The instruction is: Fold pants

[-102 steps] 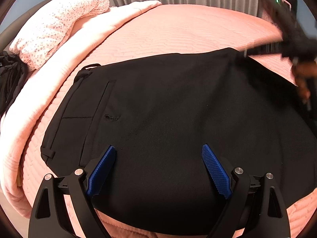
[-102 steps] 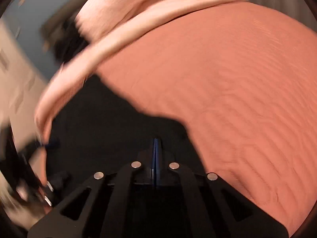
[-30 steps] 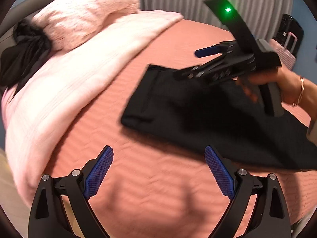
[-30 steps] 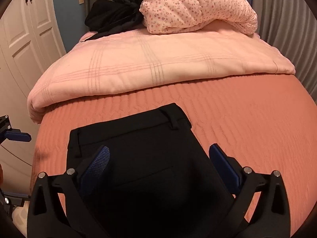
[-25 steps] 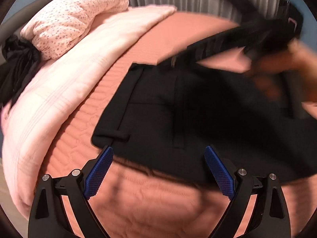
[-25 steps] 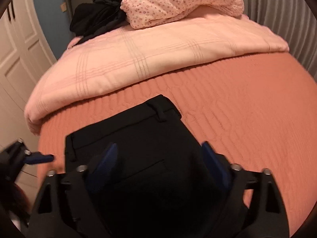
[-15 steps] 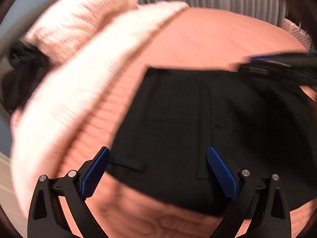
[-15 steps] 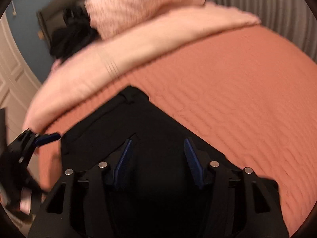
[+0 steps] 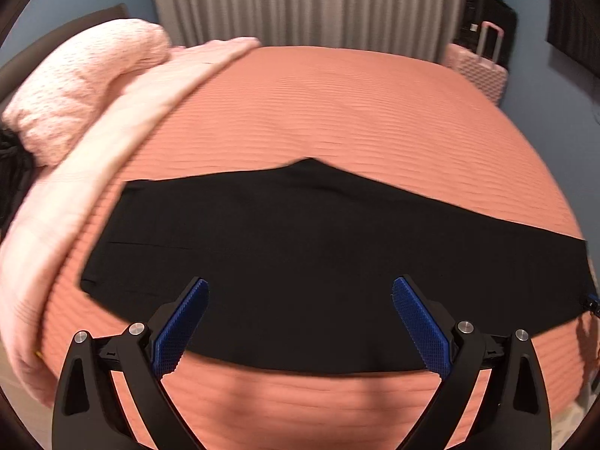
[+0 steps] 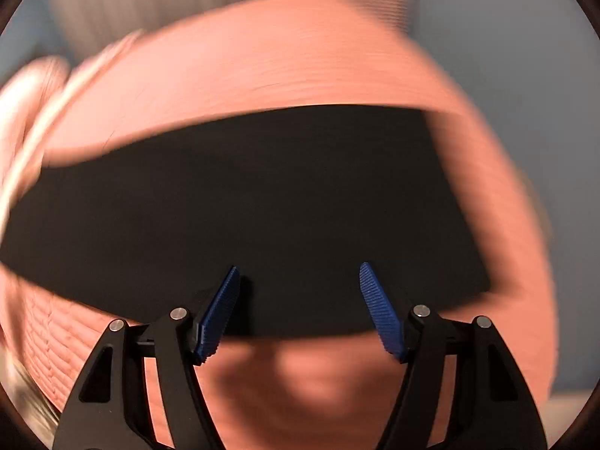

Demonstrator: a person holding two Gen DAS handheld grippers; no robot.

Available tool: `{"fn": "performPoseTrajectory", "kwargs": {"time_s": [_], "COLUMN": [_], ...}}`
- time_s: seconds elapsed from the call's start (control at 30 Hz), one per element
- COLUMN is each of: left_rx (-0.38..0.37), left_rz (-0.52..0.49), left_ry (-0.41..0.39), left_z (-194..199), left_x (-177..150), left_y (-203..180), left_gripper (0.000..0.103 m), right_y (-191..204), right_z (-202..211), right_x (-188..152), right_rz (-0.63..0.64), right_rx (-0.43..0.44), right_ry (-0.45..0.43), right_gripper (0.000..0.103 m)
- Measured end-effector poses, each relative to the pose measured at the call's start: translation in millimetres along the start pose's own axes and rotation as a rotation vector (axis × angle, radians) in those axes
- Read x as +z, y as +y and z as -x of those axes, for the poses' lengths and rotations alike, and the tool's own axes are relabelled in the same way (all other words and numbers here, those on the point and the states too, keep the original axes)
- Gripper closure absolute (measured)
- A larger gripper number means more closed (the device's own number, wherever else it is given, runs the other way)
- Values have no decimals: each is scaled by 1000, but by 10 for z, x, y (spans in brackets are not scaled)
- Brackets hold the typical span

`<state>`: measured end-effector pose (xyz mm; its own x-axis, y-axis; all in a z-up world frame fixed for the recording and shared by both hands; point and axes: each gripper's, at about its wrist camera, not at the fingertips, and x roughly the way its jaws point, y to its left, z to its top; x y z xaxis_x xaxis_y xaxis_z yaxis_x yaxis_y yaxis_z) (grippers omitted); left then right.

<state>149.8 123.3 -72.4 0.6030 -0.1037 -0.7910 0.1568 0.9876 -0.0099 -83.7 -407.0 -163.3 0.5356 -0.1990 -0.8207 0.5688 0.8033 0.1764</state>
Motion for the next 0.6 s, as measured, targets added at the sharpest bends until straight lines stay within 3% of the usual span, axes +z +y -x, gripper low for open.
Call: {"fn": "performPoseTrajectory", "kwargs": {"time_s": [0.03, 0.1, 0.17, 0.23, 0.27, 0.3, 0.33, 0.37, 0.4, 0.5, 0.6], "left_rx": [-25, -52, -51, 3, 59, 112, 144, 162, 155, 184, 171], "left_rz": [-17, -62, -124, -207, -252, -286, -310, -317, -305, -250, -195], "left_ry": [13, 33, 38, 61, 85, 114, 146, 158, 149, 143, 118], "left_z": [-28, -114, -277, -542, -691, -821, -948, -1008, -1022, -985, -934], "left_x": [-2, -7, -15, -99, -160, -222, -287, -321, -335, -315, -196], "left_y": [-272, -702, -1197, -1581, -1702, -1770, -1809, -1821, -1783, -1722, -1629], "left_gripper": [6, 6, 5, 5, 5, 5, 5, 5, 5, 5, 5], "right_y": [-162, -259, -18, 54, -74, -291, -528, -693, -765, -821, -710], "right_z": [93, 260, 100, -233, -315, -289, -227, -83, 68, 370, 316], "right_x": [17, 35, 62, 45, 46, 89, 128, 148, 123, -147, -507], "right_rz": [-72, -134, -13, 125, 108, 17, -105, -158, -158, -179, -251], "right_rx": [-9, 106, 249, 182, 196, 251, 248, 154, 133, 270, 431], "right_ry": [-19, -104, -66, 16, 4, -30, -28, -56, -83, -79, -27], "right_gripper": [44, 44, 45, 48, 57, 72, 84, 81, 79, 78, 68]}}
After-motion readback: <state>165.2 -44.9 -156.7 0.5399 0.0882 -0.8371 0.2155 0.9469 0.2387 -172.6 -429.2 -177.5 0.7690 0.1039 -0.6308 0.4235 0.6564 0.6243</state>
